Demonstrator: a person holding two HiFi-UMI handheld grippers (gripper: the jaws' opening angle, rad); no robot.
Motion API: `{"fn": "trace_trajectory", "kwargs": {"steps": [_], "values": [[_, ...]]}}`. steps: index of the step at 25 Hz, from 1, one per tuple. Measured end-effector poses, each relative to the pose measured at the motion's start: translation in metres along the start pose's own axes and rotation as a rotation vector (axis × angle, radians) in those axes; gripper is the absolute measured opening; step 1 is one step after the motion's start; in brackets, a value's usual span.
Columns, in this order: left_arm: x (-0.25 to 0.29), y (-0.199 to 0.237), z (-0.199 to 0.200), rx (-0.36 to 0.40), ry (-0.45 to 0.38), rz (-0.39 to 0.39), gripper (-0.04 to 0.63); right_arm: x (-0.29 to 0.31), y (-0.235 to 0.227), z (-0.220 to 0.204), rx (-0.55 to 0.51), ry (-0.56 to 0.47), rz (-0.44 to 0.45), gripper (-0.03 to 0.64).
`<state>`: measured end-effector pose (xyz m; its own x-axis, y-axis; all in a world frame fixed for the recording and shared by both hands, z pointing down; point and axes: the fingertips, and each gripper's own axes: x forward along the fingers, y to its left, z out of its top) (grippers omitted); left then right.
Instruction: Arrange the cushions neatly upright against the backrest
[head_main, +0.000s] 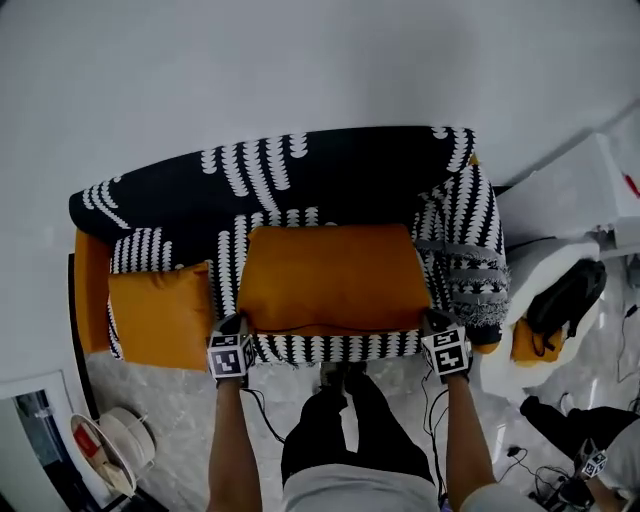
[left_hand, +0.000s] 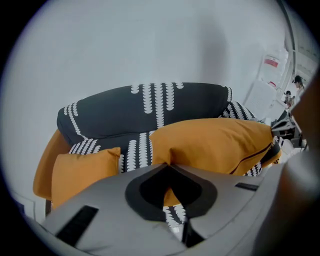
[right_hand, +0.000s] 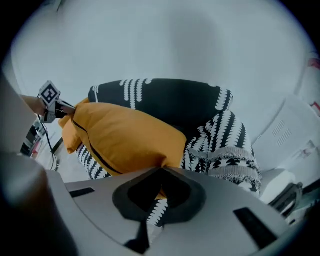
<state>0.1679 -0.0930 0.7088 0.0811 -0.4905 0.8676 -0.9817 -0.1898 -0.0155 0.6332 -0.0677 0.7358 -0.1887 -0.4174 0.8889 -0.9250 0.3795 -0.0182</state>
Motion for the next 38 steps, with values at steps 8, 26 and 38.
{"fn": "trace_trajectory", "kwargs": {"steps": [8, 26, 38], "values": [[0.006, 0.012, 0.056, 0.020, 0.006, 0.002, 0.018, -0.004, -0.016, 0.062, 0.002, -0.038, -0.016, 0.009], [0.066, 0.044, 0.184, 0.173, -0.051, -0.010, 0.020, 0.028, -0.065, 0.203, 0.093, -0.083, -0.110, 0.009], [0.108, 0.069, 0.256, 0.236, -0.092, 0.019, 0.033, 0.049, -0.097, 0.283, 0.168, -0.100, -0.216, 0.011]]}}
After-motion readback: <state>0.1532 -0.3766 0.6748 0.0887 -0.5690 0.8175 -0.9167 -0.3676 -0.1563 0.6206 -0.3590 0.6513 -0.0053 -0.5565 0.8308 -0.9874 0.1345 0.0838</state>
